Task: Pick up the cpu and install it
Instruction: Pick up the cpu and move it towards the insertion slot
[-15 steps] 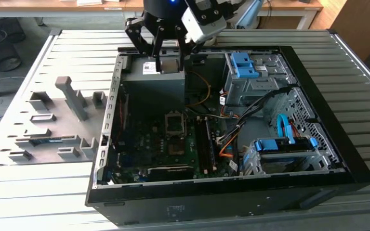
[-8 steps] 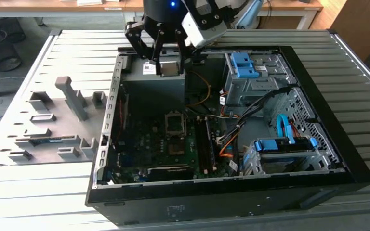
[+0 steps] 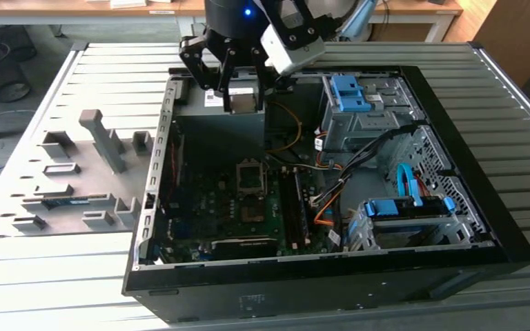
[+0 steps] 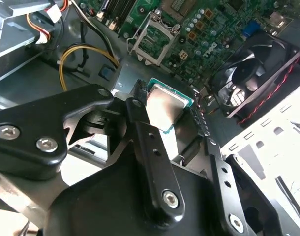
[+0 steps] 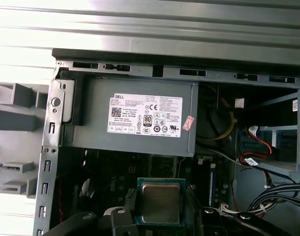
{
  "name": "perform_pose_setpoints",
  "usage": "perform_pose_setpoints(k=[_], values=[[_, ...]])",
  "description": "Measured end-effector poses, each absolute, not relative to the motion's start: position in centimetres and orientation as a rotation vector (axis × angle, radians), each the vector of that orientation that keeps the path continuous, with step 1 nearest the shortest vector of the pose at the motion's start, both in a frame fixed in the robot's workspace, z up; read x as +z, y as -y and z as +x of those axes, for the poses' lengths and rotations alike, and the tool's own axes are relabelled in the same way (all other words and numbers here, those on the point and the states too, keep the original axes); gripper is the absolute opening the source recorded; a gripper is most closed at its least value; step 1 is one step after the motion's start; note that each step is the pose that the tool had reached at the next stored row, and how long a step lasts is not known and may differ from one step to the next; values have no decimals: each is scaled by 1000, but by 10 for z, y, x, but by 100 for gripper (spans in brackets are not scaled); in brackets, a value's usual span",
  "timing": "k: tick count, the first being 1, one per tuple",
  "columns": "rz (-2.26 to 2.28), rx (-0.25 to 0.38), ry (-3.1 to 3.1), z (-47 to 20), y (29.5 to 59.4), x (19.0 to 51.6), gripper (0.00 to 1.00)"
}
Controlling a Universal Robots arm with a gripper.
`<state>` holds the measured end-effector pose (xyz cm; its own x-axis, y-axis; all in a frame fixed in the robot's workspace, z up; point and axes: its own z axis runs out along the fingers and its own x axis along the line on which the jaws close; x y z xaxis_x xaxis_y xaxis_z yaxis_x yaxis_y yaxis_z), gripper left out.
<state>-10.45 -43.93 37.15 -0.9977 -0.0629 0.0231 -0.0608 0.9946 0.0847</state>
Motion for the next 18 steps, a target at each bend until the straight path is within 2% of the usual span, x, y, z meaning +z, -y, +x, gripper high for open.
perform_pose_setpoints(k=[18], values=[[97,-131,3112,-104,447,364,47]])
